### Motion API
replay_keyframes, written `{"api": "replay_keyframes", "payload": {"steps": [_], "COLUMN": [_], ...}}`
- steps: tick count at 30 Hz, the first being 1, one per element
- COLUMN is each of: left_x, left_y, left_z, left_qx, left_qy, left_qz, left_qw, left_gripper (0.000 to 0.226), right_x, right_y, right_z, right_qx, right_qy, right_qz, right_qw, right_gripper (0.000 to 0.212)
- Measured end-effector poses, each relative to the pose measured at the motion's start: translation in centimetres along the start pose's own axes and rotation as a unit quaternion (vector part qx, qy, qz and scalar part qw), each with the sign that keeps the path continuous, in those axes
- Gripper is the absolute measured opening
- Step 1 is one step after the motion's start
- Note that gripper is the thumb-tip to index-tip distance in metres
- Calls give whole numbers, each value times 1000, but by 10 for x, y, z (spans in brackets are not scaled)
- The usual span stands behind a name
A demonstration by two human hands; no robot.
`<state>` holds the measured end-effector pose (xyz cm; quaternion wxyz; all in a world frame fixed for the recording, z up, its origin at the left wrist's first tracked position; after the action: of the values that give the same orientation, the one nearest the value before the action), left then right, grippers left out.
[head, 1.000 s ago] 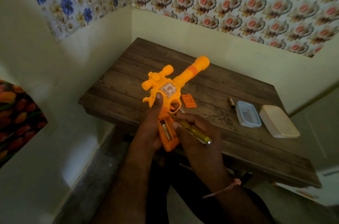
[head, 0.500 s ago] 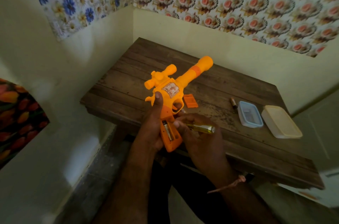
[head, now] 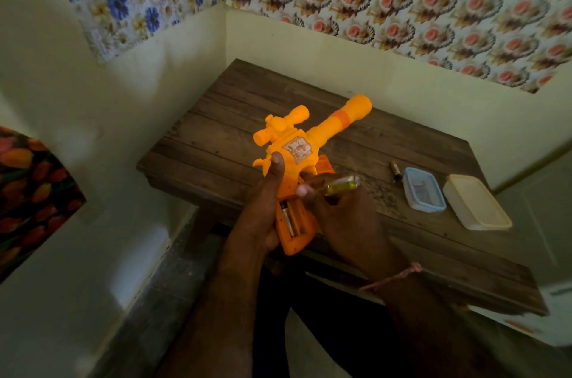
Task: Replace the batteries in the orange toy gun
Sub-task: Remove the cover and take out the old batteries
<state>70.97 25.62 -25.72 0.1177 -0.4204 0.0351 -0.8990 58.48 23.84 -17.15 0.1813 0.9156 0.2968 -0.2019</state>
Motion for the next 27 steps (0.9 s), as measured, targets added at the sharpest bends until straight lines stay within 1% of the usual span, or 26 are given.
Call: {"api": "replay_keyframes", "payload": {"steps": [1, 3, 5, 8, 11, 14, 16, 19, 20, 24, 26, 27], "left_x": [0, -1, 1, 3, 2, -1, -1, 1, 1, 3, 1, 0], "left_y": [0, 0, -1, 0, 2, 4, 3, -1, -3, -4, -2, 0], "left_z": [-1, -2, -1, -3, -5, -6, -4, 1, 1, 2, 2, 2], "left_qx": [-2, -1, 5, 5, -4, -11, -6, -17, -19, -16, -12, -7], "left_qy": [9, 15, 19, 36, 26, 17, 5, -8, -8, -12, -8, -2], "left_qz": [-2, -4, -14, -32, -45, -40, -27, 10, 14, -3, 3, 5], "left_qw": [1000, 1000, 1000, 999, 999, 999, 1000, 1000, 1000, 1000, 1000, 1000], "left_gripper": [82, 82, 92, 102, 99, 94, 89, 80, 78, 75, 80, 84], "right_x": [-1, 1, 1, 0, -3, -4, -3, 2, 4, 5, 4, 3], "right_y": [2, 6, 7, 9, 10, 7, 4, -2, -3, -5, -5, -6], "right_z": [0, 0, 1, 1, -8, -12, -12, -6, -6, -7, -10, -11], "right_qx": [-5, -11, -5, 35, 31, 29, 16, 11, 13, -1, -14, -24], "right_qy": [-18, -35, -5, 54, 24, 37, 33, 30, 34, 39, 49, 44], "right_qz": [-3, 3, 16, 27, 19, 23, 10, -27, -34, -31, -13, 4], "right_qw": [1000, 999, 1000, 998, 999, 999, 999, 999, 999, 999, 999, 999], "right_gripper": [15, 19, 23, 44, 52, 50, 48, 29, 25, 29, 33, 38]}}
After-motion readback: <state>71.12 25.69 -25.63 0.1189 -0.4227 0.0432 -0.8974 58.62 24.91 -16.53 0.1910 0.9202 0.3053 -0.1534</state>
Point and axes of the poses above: each hand's wrist, its own y-axis towards the middle knuckle, its own x-axis out of the palm, z = x × y, the point moved 1 cm from there along y, towards the middle knuckle
